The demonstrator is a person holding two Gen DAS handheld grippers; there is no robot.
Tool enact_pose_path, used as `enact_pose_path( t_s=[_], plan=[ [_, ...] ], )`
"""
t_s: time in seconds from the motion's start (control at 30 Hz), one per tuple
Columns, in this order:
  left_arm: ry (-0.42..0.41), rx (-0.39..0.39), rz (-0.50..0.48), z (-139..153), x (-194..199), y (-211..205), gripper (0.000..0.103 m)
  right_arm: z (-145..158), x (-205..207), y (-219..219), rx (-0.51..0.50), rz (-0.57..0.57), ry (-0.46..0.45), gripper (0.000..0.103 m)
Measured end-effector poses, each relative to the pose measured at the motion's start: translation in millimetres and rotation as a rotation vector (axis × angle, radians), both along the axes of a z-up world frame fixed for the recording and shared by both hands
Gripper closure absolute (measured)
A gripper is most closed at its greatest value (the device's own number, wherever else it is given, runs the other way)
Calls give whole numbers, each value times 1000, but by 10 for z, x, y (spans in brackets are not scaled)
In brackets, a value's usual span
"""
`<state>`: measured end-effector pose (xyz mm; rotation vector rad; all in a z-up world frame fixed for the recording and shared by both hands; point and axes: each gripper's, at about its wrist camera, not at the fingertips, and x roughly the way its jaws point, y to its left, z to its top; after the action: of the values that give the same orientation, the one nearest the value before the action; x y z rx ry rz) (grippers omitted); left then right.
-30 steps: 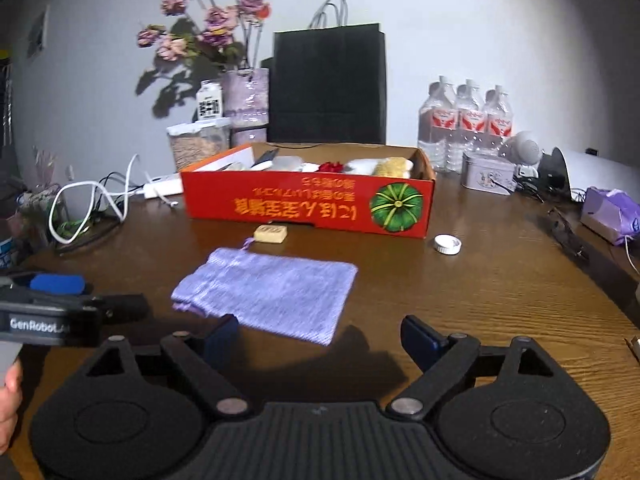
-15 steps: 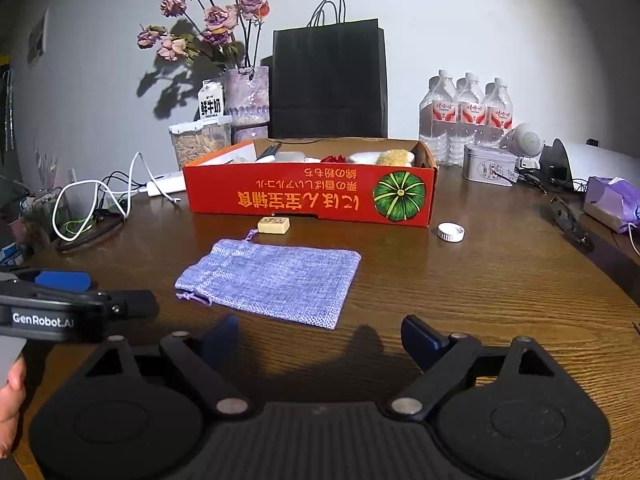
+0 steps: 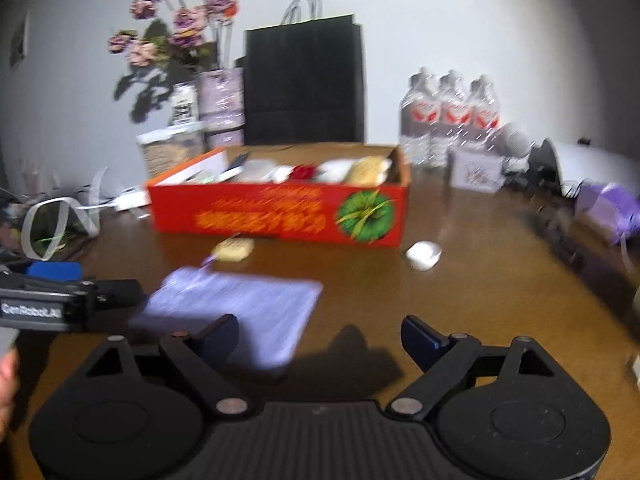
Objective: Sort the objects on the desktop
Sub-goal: 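Grasp the small beige box with left tool while right tool grasps white bottle cap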
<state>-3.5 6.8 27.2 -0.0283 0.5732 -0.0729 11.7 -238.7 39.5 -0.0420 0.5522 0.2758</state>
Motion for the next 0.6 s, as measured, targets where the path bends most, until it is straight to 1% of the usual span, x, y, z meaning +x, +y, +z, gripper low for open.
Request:
enact_pose_path(
  t_s=[0.07, 0.13, 0.17, 0.23, 0.27, 0.3, 0.33, 0.4, 0.43, 0.47, 0.5, 0.53, 0.57, 0.6],
  plan=[
    [20, 6, -12, 16, 266, -58, 0, 18, 234, -61, -38, -35, -8, 15],
    [43, 17, -2, 7, 494, -125, 0, 0, 489, -123, -52, -46, 27, 16],
    [46, 13, -7, 1, 597, -155, 2, -19, 641, -165, -56, -57, 51, 17],
    [52, 11, -20, -18, 787, -218, 4, -65, 865, -231, -53, -61, 71, 17],
    [62, 26, -22, -33, 885, -263, 9, -87, 983, -259, -53, -64, 81, 18],
    [71, 40, -23, -51, 956, -299, 17, -114, 1088, -283, -53, -65, 89, 20],
    [77, 50, -28, -74, 1016, -335, 24, -139, 1178, -295, -52, -65, 98, 25],
    [103, 64, -32, -129, 1137, -383, 28, -182, 1344, -309, -51, -66, 114, 31],
    [106, 63, -31, -151, 1162, -392, 32, -199, 1399, -316, -48, -70, 116, 34],
    [108, 60, -39, -173, 1178, -405, 33, -212, 1437, -318, -48, -73, 115, 38],
    [113, 60, -44, -185, 1193, -412, 35, -228, 1465, -320, -50, -71, 112, 39],
    [115, 57, -44, -198, 1207, -417, 37, -245, 1483, -322, -50, -74, 111, 44],
    [118, 54, -40, -204, 1220, -418, 44, -265, 1504, -322, -48, -77, 116, 50],
    [127, 49, -37, -216, 1238, -417, 52, -282, 1528, -324, -45, -74, 128, 54]
  ],
)
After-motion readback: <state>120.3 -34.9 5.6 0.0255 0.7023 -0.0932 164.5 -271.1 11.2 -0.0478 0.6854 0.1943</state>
